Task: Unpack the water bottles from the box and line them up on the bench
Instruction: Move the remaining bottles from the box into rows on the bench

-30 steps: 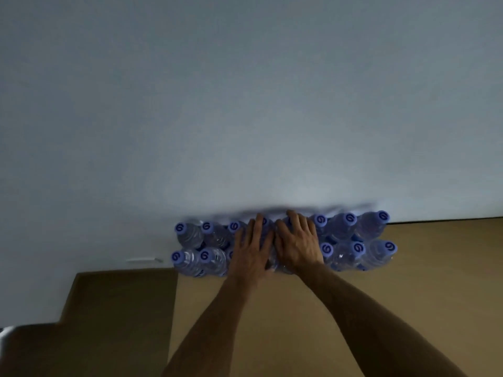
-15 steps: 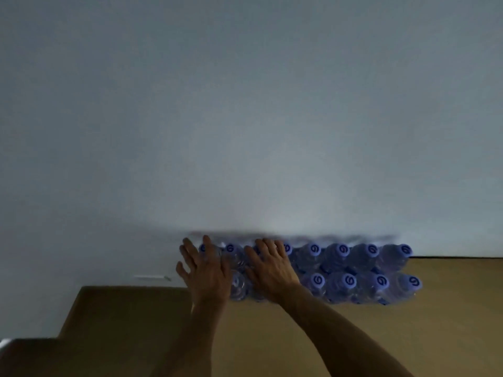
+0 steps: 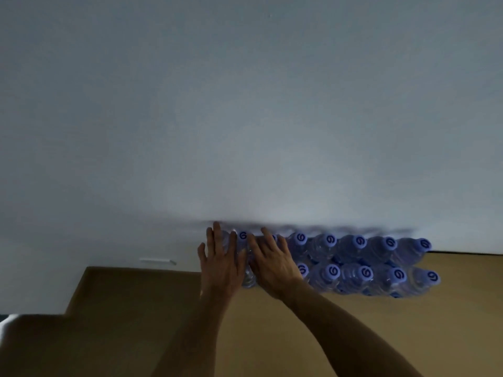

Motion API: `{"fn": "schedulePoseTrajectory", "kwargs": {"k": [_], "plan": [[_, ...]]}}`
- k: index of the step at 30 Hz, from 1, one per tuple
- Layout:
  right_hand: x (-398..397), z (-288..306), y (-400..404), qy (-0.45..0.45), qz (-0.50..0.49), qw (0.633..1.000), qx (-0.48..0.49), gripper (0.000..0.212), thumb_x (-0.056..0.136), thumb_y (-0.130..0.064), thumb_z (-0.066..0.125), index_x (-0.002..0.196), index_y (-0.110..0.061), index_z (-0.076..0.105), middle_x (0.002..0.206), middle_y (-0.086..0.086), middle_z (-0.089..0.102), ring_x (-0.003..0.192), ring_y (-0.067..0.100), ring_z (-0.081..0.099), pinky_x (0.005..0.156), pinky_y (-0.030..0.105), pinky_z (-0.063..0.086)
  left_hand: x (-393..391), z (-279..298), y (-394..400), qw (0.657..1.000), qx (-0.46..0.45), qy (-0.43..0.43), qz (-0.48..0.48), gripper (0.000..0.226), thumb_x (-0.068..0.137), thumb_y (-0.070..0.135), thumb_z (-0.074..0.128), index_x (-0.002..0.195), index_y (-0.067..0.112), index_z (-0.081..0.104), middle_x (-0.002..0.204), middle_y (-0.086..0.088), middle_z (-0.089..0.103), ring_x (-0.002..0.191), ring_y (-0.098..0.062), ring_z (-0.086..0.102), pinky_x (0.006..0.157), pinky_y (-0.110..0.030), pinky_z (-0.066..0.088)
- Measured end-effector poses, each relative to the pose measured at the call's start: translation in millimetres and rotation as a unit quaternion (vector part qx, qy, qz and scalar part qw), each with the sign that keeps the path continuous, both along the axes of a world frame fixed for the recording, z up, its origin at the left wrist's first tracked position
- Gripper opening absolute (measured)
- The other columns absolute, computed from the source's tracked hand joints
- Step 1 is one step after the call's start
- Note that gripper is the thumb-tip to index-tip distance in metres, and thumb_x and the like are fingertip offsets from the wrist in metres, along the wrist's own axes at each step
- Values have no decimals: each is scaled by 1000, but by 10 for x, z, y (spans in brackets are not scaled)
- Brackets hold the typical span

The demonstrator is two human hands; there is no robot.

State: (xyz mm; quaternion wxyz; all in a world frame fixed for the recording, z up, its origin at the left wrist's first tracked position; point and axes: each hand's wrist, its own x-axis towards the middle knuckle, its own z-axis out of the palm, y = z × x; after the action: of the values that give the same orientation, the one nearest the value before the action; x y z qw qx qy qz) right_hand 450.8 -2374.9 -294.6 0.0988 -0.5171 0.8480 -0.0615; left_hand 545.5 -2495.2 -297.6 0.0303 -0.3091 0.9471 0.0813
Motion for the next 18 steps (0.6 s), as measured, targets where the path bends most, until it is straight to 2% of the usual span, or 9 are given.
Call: {"fn": "schedulePoseTrajectory", "kwargs": {"k": [2, 5, 9, 13, 16, 18], "plan": [[65, -38, -12, -4, -25, 1000, -3, 60, 99, -35, 39, 151, -12, 24, 156, 10, 28, 148, 33, 8, 116, 58, 10, -9, 3, -22, 1000, 3, -1, 1, 69, 100, 51, 3, 149, 19, 39, 159, -19, 21, 146, -36, 24, 110, -56, 28], [101, 55, -195, -12, -63, 998, -21, 57, 100, -38, 28, 150, -9, 26, 154, 16, 28, 147, 32, 14, 116, 56, 5, 7, 77, -153, 999, -5, 7, 49, 64, 100, 45, 10, 149, 17, 39, 156, -18, 30, 143, -35, 32, 110, -54, 28], [227, -17, -325, -19, -48, 999, 5, 65, 101, -45, 12, 154, -9, 2, 162, 14, 1, 149, 29, 1, 117, 51, -7, 93, -65, -276, 996, 6, -45, 82, 63, 100, 49, 7, 157, 21, 6, 159, -21, 21, 145, -35, 26, 112, -50, 28], [209, -165, -308, -4, -60, 998, 21, 65, 97, -49, -4, 150, -14, -16, 159, 10, -18, 148, 28, -11, 113, 50, -19, 7, -146, -258, 996, 6, -54, 70, 76, 94, 59, -7, 157, 17, 4, 151, -23, 36, 138, -35, 37, 108, -50, 32], [258, -147, -349, -14, -66, 997, 34, 64, 100, -48, 3, 149, -15, -19, 157, 9, -24, 144, 29, -22, 105, 49, -29, 11, -84, -266, 994, -17, -84, 72, 74, 94, 58, -2, 157, 20, 1, 155, -24, 26, 141, -37, 31, 111, -52, 26], [251, -85, -365, -14, -69, 997, 28, 64, 102, -47, 11, 152, -13, -12, 157, 9, -21, 143, 29, -24, 106, 49, -28, 23, 8, -294, 994, -35, -92, 53, 75, 92, 57, -6, 157, 19, 2, 159, -24, 17, 143, -37, 27, 112, -51, 24]]}}
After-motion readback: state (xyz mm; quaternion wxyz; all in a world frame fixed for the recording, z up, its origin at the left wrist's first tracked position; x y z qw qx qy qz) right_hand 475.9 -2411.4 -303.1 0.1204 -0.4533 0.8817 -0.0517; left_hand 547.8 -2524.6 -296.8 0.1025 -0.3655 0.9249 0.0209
